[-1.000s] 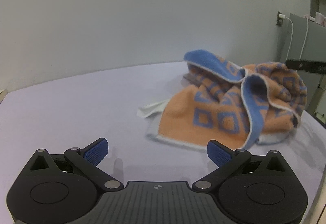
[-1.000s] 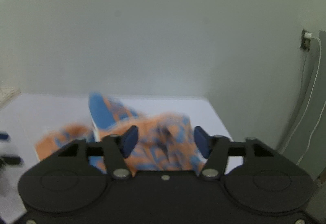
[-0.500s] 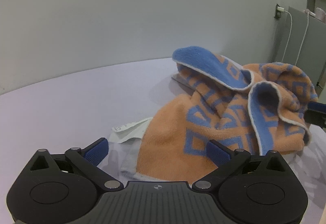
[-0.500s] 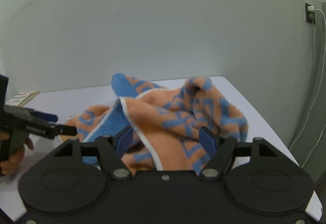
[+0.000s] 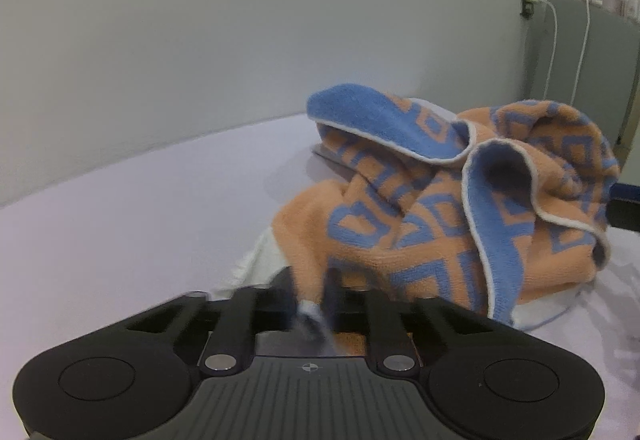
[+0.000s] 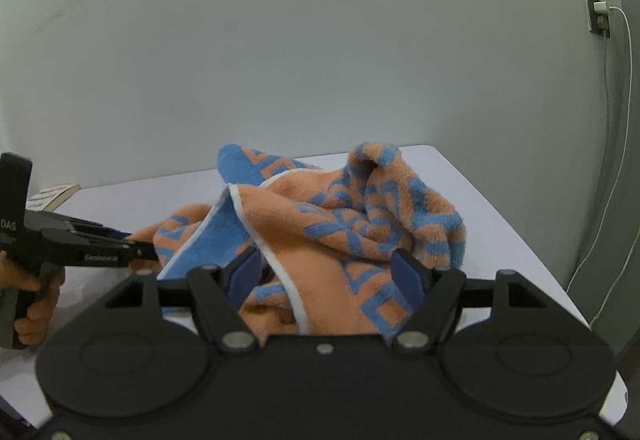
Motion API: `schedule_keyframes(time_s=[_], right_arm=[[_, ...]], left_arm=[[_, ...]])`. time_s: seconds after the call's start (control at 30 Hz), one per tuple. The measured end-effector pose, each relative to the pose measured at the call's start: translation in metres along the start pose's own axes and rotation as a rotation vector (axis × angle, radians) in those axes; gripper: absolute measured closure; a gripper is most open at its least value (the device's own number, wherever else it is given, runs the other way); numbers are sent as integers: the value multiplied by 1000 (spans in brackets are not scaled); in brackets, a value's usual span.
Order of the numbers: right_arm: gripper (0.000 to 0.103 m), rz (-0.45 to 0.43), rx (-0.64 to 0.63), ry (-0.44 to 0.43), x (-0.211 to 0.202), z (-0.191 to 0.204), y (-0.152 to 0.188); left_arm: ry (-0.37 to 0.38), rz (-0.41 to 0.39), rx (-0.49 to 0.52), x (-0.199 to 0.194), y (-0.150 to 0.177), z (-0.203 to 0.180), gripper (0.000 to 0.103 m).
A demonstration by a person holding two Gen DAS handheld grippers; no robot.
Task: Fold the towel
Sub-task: 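Grasp a towel corner with the left gripper while the right gripper releases the towel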
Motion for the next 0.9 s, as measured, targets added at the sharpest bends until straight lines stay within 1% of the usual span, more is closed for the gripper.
schedule_keyframes(time_s=[0.17,0.23,0.3,0.4,0.5,0.67,0.73,0.8,0.87,0.9], right_arm=[[33,16,-9,5,16,5,5],[33,24,-31,23,17,11,7],[33,33,-42,13,19,18,8],[33,34,-63,3,20,36,7],[33,28,-82,-6,20,48,5],[33,20,-112,-30,16,61,3],[33,25,-122,-46,17,67,4],[33,31,-132,-60,18,73,6],[33,39,-135,-75,20,77,7],[33,46,-133,-88,21,79,9]], left_arm=[[1,-68,-71,-27,-5,20,95],[-11,-120,-112,-47,-9,34,95],[-26,-175,-163,-71,-12,51,95],[-68,-239,-205,-104,-15,74,95],[-141,-302,-224,-142,-11,97,95],[-275,-357,-262,-196,9,140,95],[-325,-364,-279,-209,18,153,95],[-392,-365,-307,-224,33,169,95],[-434,-343,-340,-232,48,181,95],[-447,-320,-349,-232,57,185,95]])
Point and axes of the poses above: each gripper's, at about its wrist camera, not at the fingertips, and x roughly the way its jaws point, z to its left, y to its underside, the point moved 3 cm from there along x, roughly the way its jaws point, and after that the axes turned 2 degrees about -x, right-handed, at the moved point
